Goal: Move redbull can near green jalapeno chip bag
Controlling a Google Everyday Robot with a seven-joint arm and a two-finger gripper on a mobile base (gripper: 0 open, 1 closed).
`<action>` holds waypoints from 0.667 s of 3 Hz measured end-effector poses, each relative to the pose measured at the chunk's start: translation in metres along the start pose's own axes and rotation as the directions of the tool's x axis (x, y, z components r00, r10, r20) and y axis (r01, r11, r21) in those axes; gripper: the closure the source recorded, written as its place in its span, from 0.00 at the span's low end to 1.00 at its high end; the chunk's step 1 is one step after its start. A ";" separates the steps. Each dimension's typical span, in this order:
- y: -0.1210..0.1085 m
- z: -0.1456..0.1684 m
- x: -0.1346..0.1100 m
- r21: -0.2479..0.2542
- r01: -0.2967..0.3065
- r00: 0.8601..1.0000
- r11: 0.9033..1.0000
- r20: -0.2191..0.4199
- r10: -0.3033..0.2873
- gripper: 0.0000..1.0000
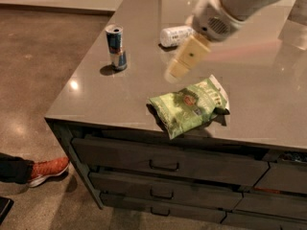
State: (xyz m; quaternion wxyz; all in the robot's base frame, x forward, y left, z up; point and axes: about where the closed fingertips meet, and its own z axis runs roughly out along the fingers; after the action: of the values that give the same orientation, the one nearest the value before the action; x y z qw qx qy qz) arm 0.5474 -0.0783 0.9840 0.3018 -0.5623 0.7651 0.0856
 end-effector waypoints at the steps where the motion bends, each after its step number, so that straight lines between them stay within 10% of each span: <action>1: -0.026 0.036 -0.034 0.047 -0.079 0.996 0.996 0.054 0.076 0.00; 2: -0.049 0.067 -0.064 0.040 -0.127 0.989 0.991 0.081 0.124 0.00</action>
Offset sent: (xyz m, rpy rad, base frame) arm 0.1296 0.1006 -0.0105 0.1639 0.0118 -0.1545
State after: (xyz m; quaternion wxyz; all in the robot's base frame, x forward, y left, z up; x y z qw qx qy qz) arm 0.6289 -0.0120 0.9759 0.3383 -0.5024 0.7883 0.1089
